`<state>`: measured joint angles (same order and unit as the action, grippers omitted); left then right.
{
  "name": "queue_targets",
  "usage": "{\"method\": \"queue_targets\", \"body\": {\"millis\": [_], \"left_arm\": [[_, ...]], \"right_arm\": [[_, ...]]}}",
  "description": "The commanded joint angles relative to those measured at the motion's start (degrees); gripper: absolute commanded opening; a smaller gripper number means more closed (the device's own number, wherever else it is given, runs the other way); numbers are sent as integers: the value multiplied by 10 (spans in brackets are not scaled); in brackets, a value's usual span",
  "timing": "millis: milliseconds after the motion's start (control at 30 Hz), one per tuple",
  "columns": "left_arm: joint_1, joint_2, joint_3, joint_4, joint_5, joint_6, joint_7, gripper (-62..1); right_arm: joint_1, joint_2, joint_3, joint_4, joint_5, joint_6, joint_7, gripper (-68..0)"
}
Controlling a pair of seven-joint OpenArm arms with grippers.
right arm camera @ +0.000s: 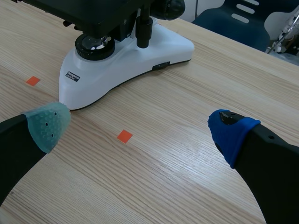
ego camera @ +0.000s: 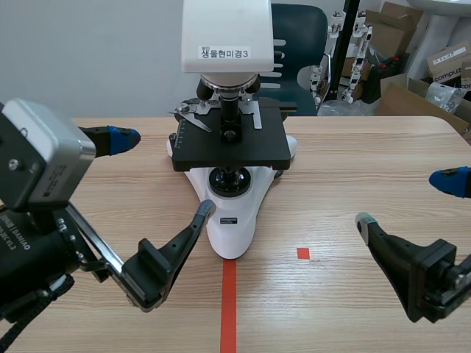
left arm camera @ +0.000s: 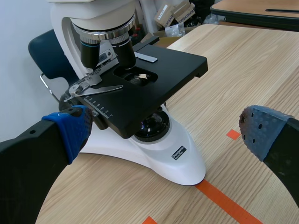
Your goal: Point at the diaphragm
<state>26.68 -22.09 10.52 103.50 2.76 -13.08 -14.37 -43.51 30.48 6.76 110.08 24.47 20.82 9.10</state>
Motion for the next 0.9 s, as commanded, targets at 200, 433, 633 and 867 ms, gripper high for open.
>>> {"method": "queue_targets", "body": {"millis": [200, 433, 633, 867], "left_arm": [[-2, -2, 0, 5, -17, 3, -8, 14], [-2, -2, 0, 5, -66, 3, -8, 14], [-2, -2, 0, 5, -79, 3, -8, 14], [-2, -2, 0, 5, -79, 3, -8, 14]], "right_arm": [[6, 3, 3, 6, 2, 0, 9, 4], [6, 3, 3, 6, 2, 0, 9, 4], [6, 3, 3, 6, 2, 0, 9, 4], [6, 3, 3, 6, 2, 0, 9, 4]]}}
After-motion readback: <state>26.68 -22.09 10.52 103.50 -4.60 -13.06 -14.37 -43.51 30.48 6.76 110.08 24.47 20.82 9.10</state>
